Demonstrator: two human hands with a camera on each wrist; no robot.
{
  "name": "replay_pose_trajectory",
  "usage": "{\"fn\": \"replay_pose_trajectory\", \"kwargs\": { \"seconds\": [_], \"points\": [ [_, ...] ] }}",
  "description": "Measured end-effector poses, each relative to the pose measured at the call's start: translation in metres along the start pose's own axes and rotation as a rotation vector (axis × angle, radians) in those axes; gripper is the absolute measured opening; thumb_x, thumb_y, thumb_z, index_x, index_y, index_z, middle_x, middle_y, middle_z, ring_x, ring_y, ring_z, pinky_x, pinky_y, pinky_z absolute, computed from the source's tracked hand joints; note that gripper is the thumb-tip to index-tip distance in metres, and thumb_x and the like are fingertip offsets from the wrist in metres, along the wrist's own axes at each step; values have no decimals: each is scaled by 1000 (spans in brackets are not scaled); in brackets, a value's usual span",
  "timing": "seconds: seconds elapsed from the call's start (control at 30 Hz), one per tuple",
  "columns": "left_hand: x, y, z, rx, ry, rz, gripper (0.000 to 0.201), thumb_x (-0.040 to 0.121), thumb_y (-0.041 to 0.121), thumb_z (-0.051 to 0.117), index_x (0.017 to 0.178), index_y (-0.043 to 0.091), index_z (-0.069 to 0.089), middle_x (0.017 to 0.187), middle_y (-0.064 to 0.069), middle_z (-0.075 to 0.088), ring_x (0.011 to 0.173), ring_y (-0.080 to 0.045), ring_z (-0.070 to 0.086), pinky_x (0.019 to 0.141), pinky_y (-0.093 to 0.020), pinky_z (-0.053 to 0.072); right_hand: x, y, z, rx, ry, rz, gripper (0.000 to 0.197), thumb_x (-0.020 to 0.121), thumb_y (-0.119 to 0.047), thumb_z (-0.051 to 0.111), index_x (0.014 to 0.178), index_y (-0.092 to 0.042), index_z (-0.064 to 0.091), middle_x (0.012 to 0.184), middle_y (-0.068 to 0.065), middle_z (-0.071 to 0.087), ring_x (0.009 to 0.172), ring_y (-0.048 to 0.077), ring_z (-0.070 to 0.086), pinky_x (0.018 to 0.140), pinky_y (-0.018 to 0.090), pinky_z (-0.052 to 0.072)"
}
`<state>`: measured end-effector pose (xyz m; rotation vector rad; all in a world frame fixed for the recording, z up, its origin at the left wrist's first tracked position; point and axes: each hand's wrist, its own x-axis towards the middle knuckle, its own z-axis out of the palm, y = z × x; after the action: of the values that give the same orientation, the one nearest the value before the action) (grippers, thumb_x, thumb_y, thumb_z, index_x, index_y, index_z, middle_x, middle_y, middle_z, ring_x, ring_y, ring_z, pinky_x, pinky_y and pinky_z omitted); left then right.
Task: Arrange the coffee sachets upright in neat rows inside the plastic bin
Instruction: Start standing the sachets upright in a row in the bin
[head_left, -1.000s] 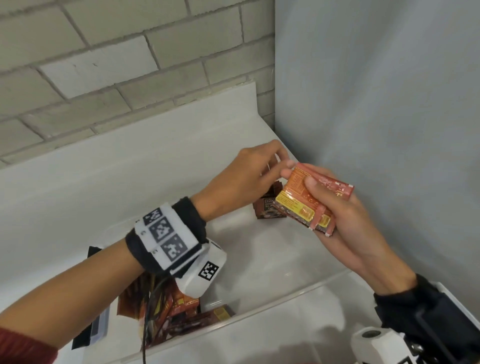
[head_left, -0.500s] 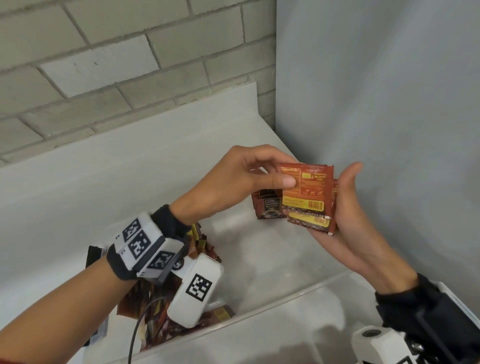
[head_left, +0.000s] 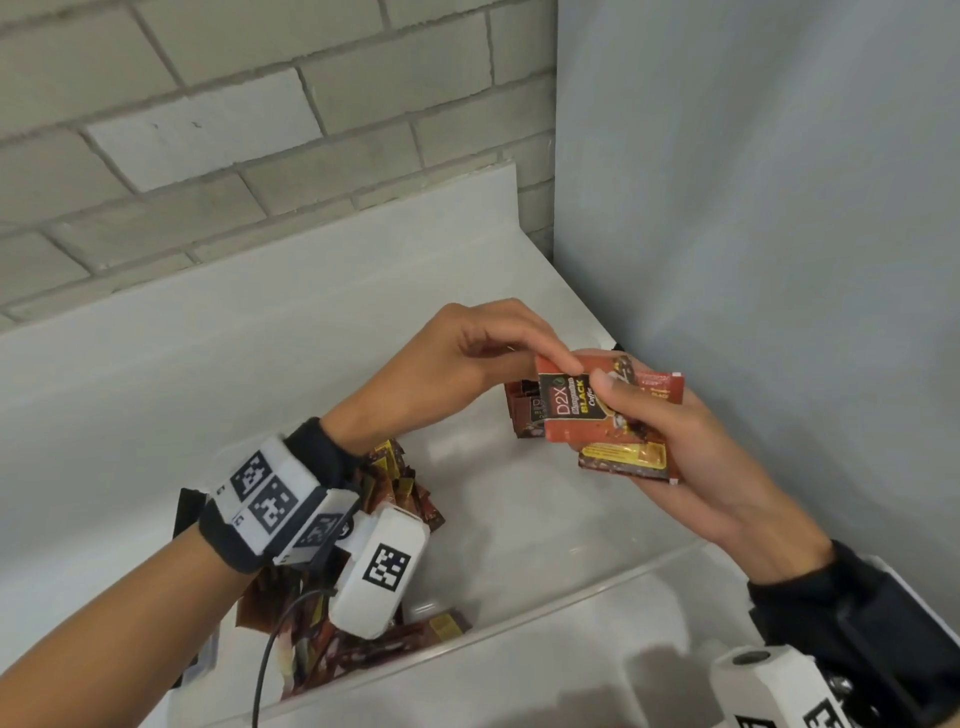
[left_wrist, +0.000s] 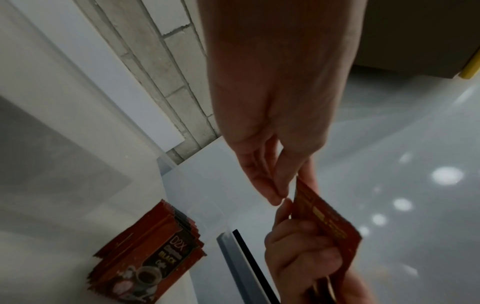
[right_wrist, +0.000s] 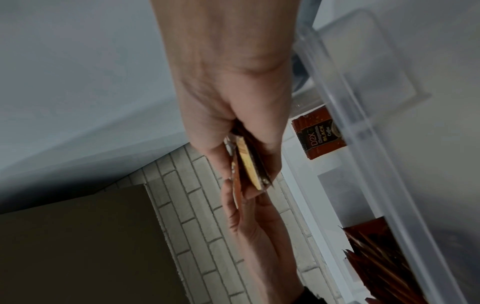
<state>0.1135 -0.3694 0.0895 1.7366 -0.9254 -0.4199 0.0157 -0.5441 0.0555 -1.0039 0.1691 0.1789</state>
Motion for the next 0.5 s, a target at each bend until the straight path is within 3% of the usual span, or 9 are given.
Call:
{"fn": "replay_pose_trajectory", "kwargs": {
  "seconds": [0.1,0.2,0.3,0.37,0.5],
  "points": [
    [-1,4,-1,52,-14,-64,38,91,-12,42,108,7,71,103,-16,66,95,-30,64,81,-35,54,2,1,0,-10,22,-19,36,76,-20,64,112,-15,65,96,7,72,78,16,70,57,25,54],
    [-3,11,-1,54,-49,-147,36,90,-1,42,110,7,71,101,-10,70,89,-30,66,75,-24,53,2,2,0,0,35,-34,35,73,-13,64,108,-16,65,95,8,73,78,19,71,58,26,56],
    [-3,19,1,64,-82,-203,21,91,11,62,110,12,71,101,-4,72,90,-29,65,82,-34,55,2,2,1,5,21,-61,35,71,-7,63,105,-16,64,93,7,72,80,21,71,59,27,56],
    [-2,21,1,77,-106,-211,28,84,10,72,111,14,71,102,1,70,90,-30,63,89,-42,52,2,3,1,-6,13,-76,35,71,-6,64,105,-16,64,95,7,72,79,21,70,60,28,56],
    [1,19,-6,144,-143,-171,32,80,6,74,111,14,71,103,1,67,91,-26,62,89,-39,52,4,5,0,68,81,-160,36,70,-14,68,105,-19,62,97,6,71,85,19,69,68,26,56]
  ]
}}
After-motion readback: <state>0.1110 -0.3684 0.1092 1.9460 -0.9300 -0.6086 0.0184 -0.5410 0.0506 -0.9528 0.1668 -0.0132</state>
